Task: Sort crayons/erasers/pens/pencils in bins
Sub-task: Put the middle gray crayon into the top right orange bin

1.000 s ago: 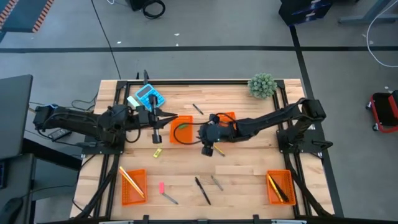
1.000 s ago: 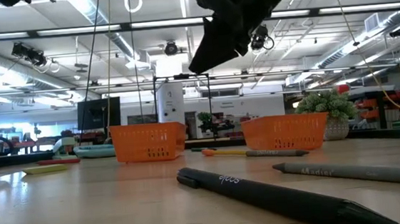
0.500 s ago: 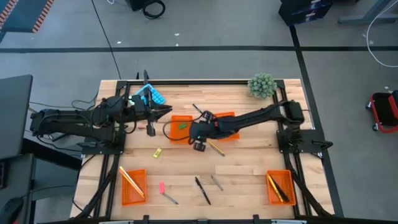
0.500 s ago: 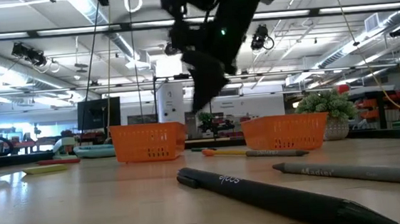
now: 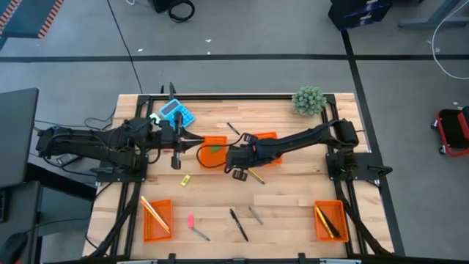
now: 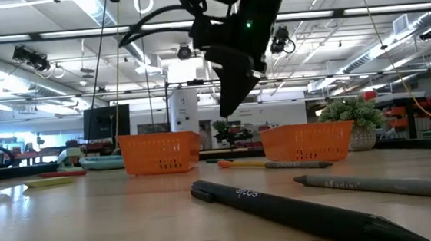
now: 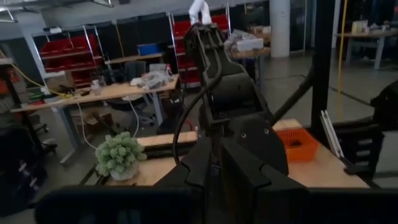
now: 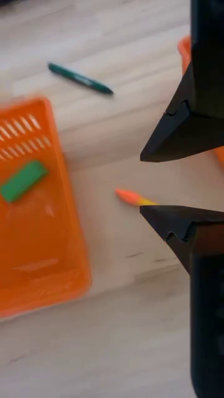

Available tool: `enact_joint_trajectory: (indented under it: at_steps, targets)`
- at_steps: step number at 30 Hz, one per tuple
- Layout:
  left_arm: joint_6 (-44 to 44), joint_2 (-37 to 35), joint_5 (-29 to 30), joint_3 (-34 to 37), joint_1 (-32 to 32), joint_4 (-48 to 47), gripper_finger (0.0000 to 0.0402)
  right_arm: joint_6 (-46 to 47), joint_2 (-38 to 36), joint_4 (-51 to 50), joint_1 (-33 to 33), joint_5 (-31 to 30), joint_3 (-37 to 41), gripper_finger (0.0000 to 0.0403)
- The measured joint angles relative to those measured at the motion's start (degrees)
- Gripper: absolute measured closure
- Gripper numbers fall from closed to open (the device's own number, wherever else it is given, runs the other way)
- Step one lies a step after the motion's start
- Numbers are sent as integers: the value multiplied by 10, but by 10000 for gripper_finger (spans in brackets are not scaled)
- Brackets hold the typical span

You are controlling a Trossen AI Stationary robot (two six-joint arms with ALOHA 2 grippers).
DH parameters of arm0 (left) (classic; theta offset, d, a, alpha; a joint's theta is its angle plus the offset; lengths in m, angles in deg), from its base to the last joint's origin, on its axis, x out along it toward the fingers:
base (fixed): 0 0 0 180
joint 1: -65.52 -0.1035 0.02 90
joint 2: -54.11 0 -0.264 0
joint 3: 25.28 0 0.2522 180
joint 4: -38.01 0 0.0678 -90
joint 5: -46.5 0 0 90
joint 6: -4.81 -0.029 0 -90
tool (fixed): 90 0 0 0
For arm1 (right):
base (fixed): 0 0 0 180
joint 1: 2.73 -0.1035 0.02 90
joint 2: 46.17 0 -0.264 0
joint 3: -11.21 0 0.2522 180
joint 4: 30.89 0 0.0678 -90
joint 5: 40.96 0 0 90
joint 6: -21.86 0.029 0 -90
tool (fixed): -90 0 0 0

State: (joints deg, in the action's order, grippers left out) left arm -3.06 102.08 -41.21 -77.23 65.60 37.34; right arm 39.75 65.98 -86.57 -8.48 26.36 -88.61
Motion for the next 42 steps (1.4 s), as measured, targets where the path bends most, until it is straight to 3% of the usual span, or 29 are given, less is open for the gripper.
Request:
enact_joint_trajectory:
  at_steps: [21,32,42]
  targets:
    - [24,0,0,0,8,-24,369,12,15,16,18,62,20,274]
    - [-3,0,0,0,8,-24,366,-29,15,105,43,73,104,274]
    - [-19,0,0,0,8,-23,376,-18,13,99,45,122,85,274]
